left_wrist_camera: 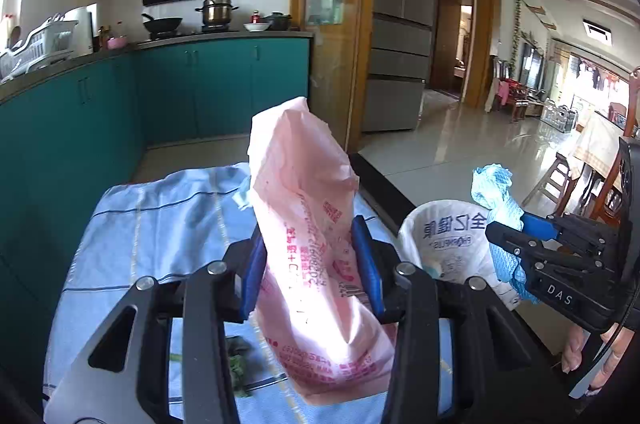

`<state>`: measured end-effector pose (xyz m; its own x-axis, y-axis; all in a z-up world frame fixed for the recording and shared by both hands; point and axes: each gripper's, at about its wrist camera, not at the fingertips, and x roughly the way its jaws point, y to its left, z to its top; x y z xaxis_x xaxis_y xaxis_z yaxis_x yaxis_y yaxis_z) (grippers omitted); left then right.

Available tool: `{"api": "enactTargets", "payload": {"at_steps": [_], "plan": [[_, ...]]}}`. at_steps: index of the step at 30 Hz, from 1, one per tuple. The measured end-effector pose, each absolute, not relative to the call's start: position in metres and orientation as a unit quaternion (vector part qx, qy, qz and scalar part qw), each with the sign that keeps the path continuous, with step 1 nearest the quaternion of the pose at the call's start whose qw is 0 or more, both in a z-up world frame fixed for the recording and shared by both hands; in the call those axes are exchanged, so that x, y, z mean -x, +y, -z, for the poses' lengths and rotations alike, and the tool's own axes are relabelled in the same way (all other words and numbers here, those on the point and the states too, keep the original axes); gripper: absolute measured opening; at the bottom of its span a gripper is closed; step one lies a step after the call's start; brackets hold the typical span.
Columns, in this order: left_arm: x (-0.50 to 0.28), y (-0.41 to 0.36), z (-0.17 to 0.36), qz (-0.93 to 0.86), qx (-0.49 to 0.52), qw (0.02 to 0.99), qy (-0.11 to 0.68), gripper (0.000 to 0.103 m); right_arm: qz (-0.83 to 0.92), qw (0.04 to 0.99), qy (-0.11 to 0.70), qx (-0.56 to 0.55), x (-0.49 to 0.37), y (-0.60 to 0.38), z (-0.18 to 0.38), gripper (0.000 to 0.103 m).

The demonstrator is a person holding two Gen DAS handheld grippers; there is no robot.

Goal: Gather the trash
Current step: 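Lift the pink bag and blue cloth with both tools toward the wastebasket, then open both tools over the wastebasket to drop the pink bag and blue cloth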

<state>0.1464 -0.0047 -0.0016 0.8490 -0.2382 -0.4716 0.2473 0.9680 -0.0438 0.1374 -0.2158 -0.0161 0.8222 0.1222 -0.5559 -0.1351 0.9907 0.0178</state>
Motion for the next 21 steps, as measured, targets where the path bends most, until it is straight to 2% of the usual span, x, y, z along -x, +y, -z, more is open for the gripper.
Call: {"api": "enactTargets", "payload": {"at_steps": [9,21], "plan": [[-0.162,-0.066,0.001,0.174,-0.026,0.955,0.239,0.042,0.003,0.96,0.28,-0.008,-0.125,-0.277,0.014,0.034],[-0.187,-0.146,0.026,0.229,-0.061,0.935,0.263,0.042,0.055,0.957,0.285,-0.03,-0.116,-0.325,0.029,0.034]]}}
